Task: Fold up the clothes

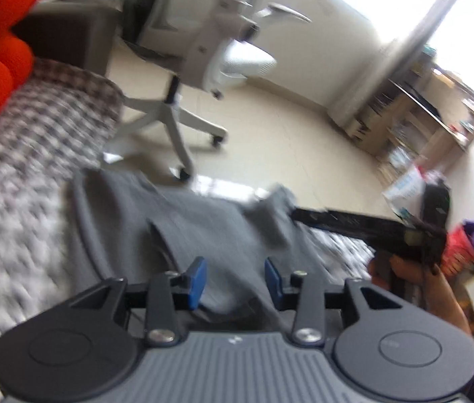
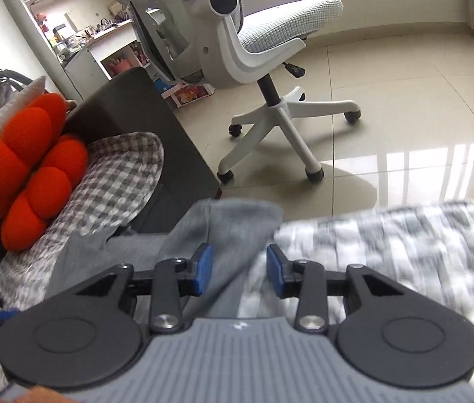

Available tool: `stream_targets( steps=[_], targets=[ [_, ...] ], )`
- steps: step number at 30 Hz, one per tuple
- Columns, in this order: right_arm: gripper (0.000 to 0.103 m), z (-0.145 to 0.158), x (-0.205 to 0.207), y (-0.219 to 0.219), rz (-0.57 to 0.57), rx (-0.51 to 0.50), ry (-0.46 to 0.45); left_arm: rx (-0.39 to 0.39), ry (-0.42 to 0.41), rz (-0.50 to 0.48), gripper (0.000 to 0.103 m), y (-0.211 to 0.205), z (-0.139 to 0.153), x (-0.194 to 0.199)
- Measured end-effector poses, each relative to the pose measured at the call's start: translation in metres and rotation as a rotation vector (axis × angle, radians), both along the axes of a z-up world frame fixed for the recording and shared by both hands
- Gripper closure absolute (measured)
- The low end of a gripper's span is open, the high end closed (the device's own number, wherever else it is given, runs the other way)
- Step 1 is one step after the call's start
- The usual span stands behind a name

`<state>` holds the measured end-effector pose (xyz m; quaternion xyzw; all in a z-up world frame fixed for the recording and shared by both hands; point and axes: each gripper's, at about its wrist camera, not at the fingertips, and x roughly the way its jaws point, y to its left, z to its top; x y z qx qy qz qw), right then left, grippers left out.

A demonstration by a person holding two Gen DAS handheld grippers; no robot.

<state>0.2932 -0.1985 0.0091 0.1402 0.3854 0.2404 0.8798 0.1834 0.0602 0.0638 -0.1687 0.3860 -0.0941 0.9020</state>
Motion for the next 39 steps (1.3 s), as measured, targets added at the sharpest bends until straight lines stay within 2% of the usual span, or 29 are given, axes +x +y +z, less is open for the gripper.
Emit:
stream_targets(
  steps=[2,3,7,8,10,11,12,14,15,17,18,19,21,22,23,26,28,30,31,32,35,38,39],
  targets=[
    [0.077,-0.001,0.008,0.006,0.006,-0.028,-0.009,-0.005,0.029,0.018,0.061,0.009,-0.012,0.019],
    [0.091,-0.001,0.010,0.010,0.008,-0.052,-0.020,-0.006,0.048,0.025,0.061,0.010,-0.020,0.026],
    [0.099,0.007,0.013,0.021,0.026,-0.152,-0.114,-0.009,0.079,0.027,0.063,0.010,-0.041,0.047],
    [0.099,0.010,0.014,0.022,0.018,-0.174,-0.141,0.007,0.069,0.025,0.065,0.008,-0.042,0.048],
    [0.100,0.012,0.019,0.021,0.000,-0.184,-0.160,0.035,0.052,0.021,0.080,0.004,-0.043,0.051],
    [0.100,0.011,0.020,0.020,-0.005,-0.190,-0.151,0.035,0.047,0.020,0.093,0.004,-0.043,0.052],
    [0.099,0.008,0.022,0.018,-0.005,-0.204,-0.135,0.034,0.041,0.020,0.096,0.005,-0.042,0.052],
    [0.093,0.002,0.023,0.012,-0.007,-0.200,-0.115,0.031,0.021,0.027,0.096,0.008,-0.038,0.051],
    [0.087,0.000,0.021,0.006,-0.009,-0.172,-0.106,0.025,0.014,0.030,0.096,0.012,-0.036,0.050],
    [0.085,-0.004,0.019,-0.007,-0.015,-0.091,-0.068,0.009,0.005,0.036,0.096,0.019,-0.031,0.049],
    [0.077,-0.004,0.018,-0.012,-0.019,-0.051,-0.055,-0.009,0.014,0.039,0.091,0.024,-0.029,0.049],
    [0.065,-0.005,0.017,-0.016,-0.022,-0.015,-0.043,-0.028,0.024,0.042,0.086,0.028,-0.026,0.050],
    [0.062,-0.005,0.018,-0.013,-0.013,-0.012,-0.038,-0.070,0.047,0.043,0.044,0.037,-0.023,0.051],
    [0.062,-0.005,0.018,-0.009,-0.005,-0.025,-0.039,-0.082,0.054,0.044,0.039,0.039,-0.023,0.051],
    [0.062,-0.005,0.018,-0.006,0.004,-0.038,-0.041,-0.077,0.054,0.043,0.038,0.038,-0.024,0.052],
    [0.064,-0.004,0.019,0.006,0.028,-0.076,-0.044,-0.048,0.054,0.031,0.043,0.028,-0.030,0.053],
    [0.095,-0.004,0.019,0.013,0.041,-0.102,-0.050,-0.006,0.065,0.002,0.057,0.016,-0.041,0.057],
    [0.097,-0.004,0.016,0.014,0.038,-0.121,-0.072,0.044,0.057,-0.008,0.090,0.006,-0.046,0.060],
    [0.098,-0.002,0.014,0.010,0.029,-0.113,-0.085,0.071,0.049,-0.009,0.097,0.002,-0.047,0.061],
    [0.098,0.000,0.012,0.007,0.020,-0.100,-0.096,0.084,0.039,-0.008,0.100,-0.001,-0.046,0.062],
    [0.098,0.004,0.013,-0.009,-0.011,-0.036,-0.100,0.047,-0.002,0.004,0.100,0.001,-0.040,0.066],
    [0.101,-0.002,0.018,-0.009,-0.031,-0.090,-0.071,0.027,-0.019,0.012,0.100,0.003,-0.038,0.069],
    [0.097,-0.005,0.019,-0.009,-0.038,-0.114,-0.061,0.027,-0.011,0.011,0.100,0.004,-0.040,0.069]
  ],
)
